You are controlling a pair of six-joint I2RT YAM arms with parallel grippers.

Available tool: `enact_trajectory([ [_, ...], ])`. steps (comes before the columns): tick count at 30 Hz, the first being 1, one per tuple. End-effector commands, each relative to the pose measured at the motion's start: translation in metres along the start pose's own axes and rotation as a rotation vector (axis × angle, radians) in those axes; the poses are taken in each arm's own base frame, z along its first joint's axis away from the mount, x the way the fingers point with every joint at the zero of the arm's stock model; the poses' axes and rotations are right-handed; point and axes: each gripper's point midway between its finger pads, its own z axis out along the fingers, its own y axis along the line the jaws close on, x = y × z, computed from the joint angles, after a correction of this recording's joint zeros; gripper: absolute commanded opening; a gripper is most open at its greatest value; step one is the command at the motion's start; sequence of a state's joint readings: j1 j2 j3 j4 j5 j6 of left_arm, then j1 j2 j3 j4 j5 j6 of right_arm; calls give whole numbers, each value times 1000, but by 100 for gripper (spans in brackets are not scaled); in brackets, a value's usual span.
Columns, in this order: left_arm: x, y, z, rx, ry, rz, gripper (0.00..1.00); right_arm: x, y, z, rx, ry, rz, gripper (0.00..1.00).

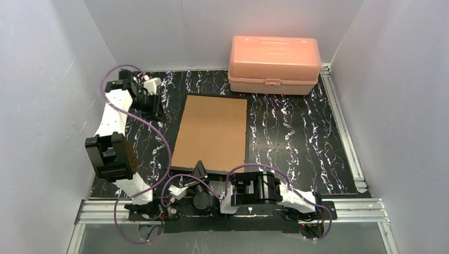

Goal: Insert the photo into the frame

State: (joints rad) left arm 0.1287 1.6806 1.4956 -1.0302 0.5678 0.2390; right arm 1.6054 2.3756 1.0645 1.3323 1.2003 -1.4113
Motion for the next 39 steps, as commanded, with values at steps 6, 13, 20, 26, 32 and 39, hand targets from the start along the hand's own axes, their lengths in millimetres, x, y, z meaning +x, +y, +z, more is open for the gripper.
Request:
enact_trajectory([
  [6, -7, -43, -84, 114, -157, 200, 45, -11, -103, -9, 155, 27, 309, 1],
  [13, -8, -59, -115, 177, -383, 455, 66, -9, -133, -13, 151, 26, 387, 1],
  [20, -14, -55, -150, 136, -649, 790, 98, -7, -170, -17, 156, 13, 488, 1],
  [26, -25, -59, -162, 138, -696, 916, 98, -2, -211, -21, 160, -3, 579, 1],
  [32, -52, -63, -192, 73, -746, 964, 98, 13, -251, -31, 163, -16, 677, 1],
  [39, -47, -96, -202, 121, -870, 1043, 98, 21, -303, -31, 104, -59, 839, 1],
])
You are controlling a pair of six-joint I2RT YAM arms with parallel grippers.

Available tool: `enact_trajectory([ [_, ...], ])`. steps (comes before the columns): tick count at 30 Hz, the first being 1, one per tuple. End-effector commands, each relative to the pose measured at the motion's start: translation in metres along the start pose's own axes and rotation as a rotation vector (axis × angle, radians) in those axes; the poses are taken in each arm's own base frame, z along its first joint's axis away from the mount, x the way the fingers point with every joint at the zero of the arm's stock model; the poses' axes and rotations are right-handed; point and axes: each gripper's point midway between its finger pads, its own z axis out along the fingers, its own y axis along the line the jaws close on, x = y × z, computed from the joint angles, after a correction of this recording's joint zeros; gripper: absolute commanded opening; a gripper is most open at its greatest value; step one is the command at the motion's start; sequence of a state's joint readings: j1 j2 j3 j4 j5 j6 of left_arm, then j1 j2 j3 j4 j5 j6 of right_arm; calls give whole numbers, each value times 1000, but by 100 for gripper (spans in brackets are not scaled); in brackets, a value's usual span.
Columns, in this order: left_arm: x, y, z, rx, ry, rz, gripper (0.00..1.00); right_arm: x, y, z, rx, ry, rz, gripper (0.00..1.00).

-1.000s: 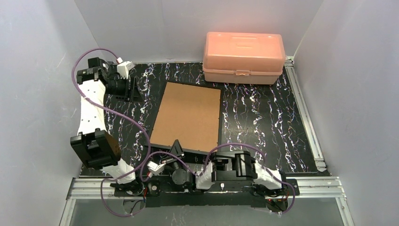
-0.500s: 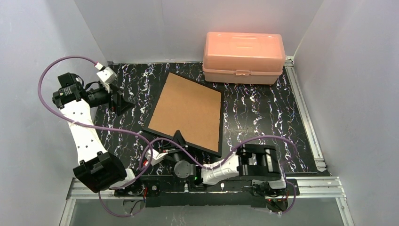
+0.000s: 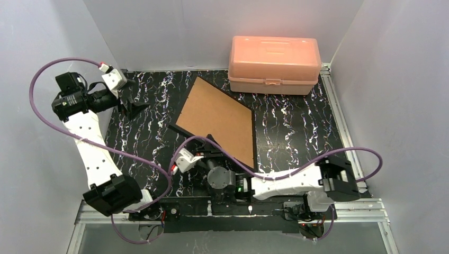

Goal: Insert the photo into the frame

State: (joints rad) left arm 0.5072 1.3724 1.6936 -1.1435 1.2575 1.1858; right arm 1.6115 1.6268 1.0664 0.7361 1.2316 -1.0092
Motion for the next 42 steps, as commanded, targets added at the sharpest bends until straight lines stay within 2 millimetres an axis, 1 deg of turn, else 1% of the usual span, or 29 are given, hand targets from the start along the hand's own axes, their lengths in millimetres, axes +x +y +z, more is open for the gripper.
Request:
enact_trajectory([
  [1, -29, -23, 1, 25, -135, 7, 98, -40, -72, 8, 12, -54, 326, 1],
  [5, -20, -40, 4, 48, -159, -80, 98, -53, -93, 23, -34, -35, 390, 1],
  [10, -6, -52, 8, 70, -163, -202, 98, -71, -108, 40, -71, -11, 433, 1],
  [13, 1, -55, 10, 75, -156, -273, 98, -71, -112, 52, -88, 34, 439, 1],
  [14, 3, -56, 11, 79, -152, -309, 98, -75, -122, 58, -84, 42, 477, 1],
  [16, 8, -57, 12, 84, -149, -360, 98, -75, -129, 72, -98, 77, 545, 1],
  [19, 15, -62, 14, 97, -145, -423, 97, -73, -132, 91, -117, 118, 588, 1],
  [22, 22, -64, 16, 101, -136, -473, 96, -74, -142, 106, -115, 141, 643, 1],
  [25, 27, -68, 17, 107, -132, -512, 94, -69, -150, 120, -121, 163, 725, 1],
  [27, 28, -73, 18, 115, -138, -528, 94, -56, -157, 130, -120, 187, 808, 1],
  [32, 29, -88, 18, 134, -151, -564, 93, -27, -179, 148, -138, 205, 1006, 1],
  [35, 28, -95, 17, 144, -156, -588, 92, -15, -199, 155, -168, 193, 1135, 1],
  [37, 27, -99, 17, 148, -159, -591, 92, -17, -205, 156, -197, 178, 1201, 1],
  [40, 25, -105, 16, 160, -169, -607, 90, -30, -208, 151, -254, 142, 1258, 1],
  [42, 25, -109, 16, 167, -174, -622, 89, -44, -216, 144, -289, 89, 1309, 1],
])
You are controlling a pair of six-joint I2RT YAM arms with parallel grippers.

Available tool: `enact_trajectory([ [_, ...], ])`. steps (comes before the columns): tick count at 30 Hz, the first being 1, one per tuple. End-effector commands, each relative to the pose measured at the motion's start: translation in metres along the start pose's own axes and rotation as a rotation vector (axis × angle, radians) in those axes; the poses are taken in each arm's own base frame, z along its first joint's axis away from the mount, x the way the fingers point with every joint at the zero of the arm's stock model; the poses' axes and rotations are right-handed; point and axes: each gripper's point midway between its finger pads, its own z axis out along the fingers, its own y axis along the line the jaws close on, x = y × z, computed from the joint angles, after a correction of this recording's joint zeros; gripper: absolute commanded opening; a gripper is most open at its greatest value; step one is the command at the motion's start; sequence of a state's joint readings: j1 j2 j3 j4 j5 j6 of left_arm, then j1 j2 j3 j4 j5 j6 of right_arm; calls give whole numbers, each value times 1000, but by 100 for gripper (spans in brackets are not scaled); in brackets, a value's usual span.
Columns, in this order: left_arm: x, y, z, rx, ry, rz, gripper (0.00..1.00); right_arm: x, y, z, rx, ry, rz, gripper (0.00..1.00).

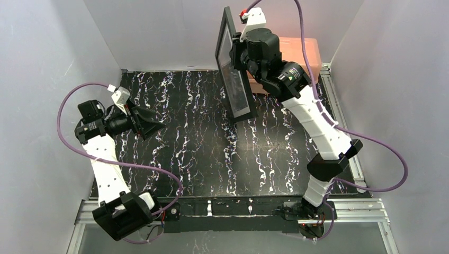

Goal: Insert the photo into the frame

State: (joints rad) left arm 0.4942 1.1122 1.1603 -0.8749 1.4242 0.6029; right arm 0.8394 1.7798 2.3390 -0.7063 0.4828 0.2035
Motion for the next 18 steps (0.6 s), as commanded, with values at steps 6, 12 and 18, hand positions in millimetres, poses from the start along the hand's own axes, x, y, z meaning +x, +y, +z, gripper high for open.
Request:
enact_trajectory([
  [6, 0, -29, 0, 52, -29, -32, 88, -46, 67, -53, -360, -60, 410, 1],
  [12, -4, -33, -1, 53, -31, -29, 87, -21, 40, -63, -338, -10, 593, 1],
  [18, -2, -32, -1, 35, -19, -32, 87, 14, 9, -68, -265, 23, 597, 1],
])
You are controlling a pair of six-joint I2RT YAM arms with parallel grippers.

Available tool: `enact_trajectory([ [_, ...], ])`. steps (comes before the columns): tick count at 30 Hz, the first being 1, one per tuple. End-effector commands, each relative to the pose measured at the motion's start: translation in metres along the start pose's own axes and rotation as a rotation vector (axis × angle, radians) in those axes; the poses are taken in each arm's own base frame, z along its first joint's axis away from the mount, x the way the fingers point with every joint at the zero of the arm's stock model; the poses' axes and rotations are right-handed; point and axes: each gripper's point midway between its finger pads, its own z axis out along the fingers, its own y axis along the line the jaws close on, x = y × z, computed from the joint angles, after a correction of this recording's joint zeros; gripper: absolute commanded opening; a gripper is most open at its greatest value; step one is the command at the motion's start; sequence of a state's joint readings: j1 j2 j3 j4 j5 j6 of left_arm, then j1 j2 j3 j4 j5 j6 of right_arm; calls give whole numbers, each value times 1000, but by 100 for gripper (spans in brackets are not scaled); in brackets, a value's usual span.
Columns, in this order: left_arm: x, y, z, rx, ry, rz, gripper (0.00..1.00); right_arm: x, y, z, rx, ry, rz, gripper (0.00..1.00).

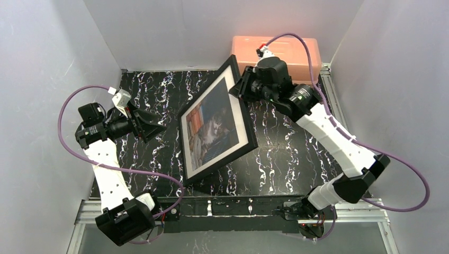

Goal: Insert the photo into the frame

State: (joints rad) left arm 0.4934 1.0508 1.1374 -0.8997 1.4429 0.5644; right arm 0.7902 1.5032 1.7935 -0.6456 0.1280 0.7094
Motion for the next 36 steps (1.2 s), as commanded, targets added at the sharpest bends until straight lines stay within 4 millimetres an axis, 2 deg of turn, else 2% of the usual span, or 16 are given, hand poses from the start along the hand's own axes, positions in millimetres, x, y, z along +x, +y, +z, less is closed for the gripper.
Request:
enact_trajectory([
  [1, -2, -11, 0, 17, -5, -10, 87, -68, 22, -52, -153, -269, 88, 1],
  [6, 4, -2, 0, -9, 18, -31, 86, -52, -13, -53, -109, -284, 87, 1],
  [11, 12, 14, -1, -58, 68, -126, 84, -27, -68, -43, -34, -316, 103, 1],
  [13, 15, 16, -3, -70, 89, -120, 90, -19, -88, -40, 4, -329, 100, 1],
  [14, 18, 19, -4, -84, 102, -127, 97, -16, -97, -38, 15, -338, 95, 1],
  [16, 20, 22, -5, -101, 117, -129, 99, -11, -115, -35, 43, -350, 77, 1],
  [18, 22, 26, -7, -127, 138, -123, 99, -3, -135, -28, 75, -340, 63, 1],
  [22, 31, 42, -10, -182, 188, -168, 99, 25, -169, -7, 101, -263, 29, 1],
  [26, 43, 53, -12, -203, 224, -190, 98, 56, -220, 10, 245, -161, 23, 1],
  [29, 49, 55, -12, -200, 229, -188, 98, 71, -253, 15, 334, -142, -14, 1],
  [36, 64, 68, -11, -217, 251, -231, 99, 96, -305, 34, 387, -88, 12, 4],
])
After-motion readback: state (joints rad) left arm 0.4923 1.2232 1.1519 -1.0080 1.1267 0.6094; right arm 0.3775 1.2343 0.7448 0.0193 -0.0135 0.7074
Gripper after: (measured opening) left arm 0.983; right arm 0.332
